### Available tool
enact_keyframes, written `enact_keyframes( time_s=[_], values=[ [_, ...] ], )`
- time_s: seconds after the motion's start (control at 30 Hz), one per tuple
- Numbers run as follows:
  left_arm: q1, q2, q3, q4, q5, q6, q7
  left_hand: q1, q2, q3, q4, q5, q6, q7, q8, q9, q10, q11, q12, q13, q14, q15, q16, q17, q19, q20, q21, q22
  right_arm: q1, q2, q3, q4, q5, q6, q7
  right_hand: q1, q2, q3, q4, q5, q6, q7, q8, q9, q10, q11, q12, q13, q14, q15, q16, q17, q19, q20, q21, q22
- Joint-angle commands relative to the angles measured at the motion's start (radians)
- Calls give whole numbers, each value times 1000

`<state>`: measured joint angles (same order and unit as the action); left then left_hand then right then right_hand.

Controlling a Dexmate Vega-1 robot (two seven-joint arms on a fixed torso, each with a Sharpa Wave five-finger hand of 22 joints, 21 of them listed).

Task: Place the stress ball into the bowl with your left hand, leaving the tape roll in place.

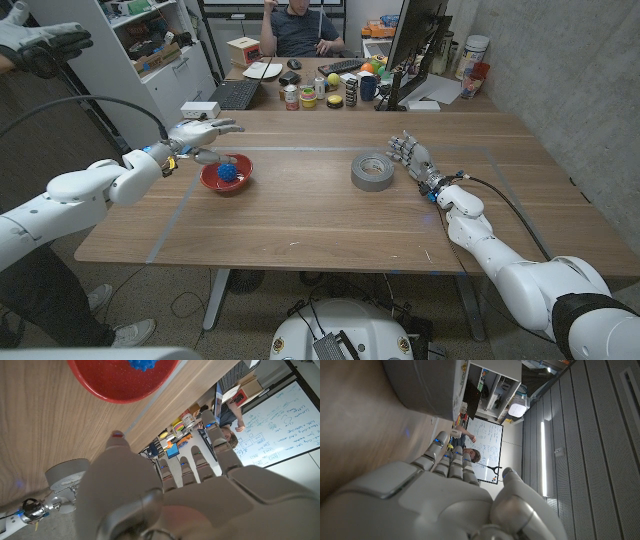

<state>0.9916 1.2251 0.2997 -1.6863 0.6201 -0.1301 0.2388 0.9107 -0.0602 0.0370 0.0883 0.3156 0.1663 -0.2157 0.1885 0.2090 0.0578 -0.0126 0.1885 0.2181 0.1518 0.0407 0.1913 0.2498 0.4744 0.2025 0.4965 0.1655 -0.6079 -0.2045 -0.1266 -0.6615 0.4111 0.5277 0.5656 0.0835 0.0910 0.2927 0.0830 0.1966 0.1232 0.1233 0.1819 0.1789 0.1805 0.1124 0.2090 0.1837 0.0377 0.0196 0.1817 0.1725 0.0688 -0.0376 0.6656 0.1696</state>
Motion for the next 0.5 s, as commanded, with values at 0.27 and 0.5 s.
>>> enact_keyframes(
  time_s=[0.27, 0.5],
  values=[
    [44, -7, -78, 14, -26, -86, 116, -38, -3, -24, 15, 11, -25, -2, 2, -1, -10, -9, 4, -2, -21, 2, -5, -8, -20, 14, -29, 3, 39, 11, 7, 76, -3, 27, 20, -3, -7, -1, 5, 6, 11, 2, 8, 3, 10, -4, 7, 4, 8, -4, -2, 2, 13, -29, -4, 4],
    [51, -21, -107, 28, -51, -124, 138, -47, -7, -32, 20, 12, -29, -2, 2, -1, -8, -9, 6, -3, -25, 3, -4, -11, -21, 14, -36, 3, 60, 16, 13, 118, -6, 40, 32, -5, -8, -3, 6, 6, 12, 2, 8, 3, 10, -3, 7, 4, 8, -4, -2, 2, 14, -29, -6, 4]
  ],
)
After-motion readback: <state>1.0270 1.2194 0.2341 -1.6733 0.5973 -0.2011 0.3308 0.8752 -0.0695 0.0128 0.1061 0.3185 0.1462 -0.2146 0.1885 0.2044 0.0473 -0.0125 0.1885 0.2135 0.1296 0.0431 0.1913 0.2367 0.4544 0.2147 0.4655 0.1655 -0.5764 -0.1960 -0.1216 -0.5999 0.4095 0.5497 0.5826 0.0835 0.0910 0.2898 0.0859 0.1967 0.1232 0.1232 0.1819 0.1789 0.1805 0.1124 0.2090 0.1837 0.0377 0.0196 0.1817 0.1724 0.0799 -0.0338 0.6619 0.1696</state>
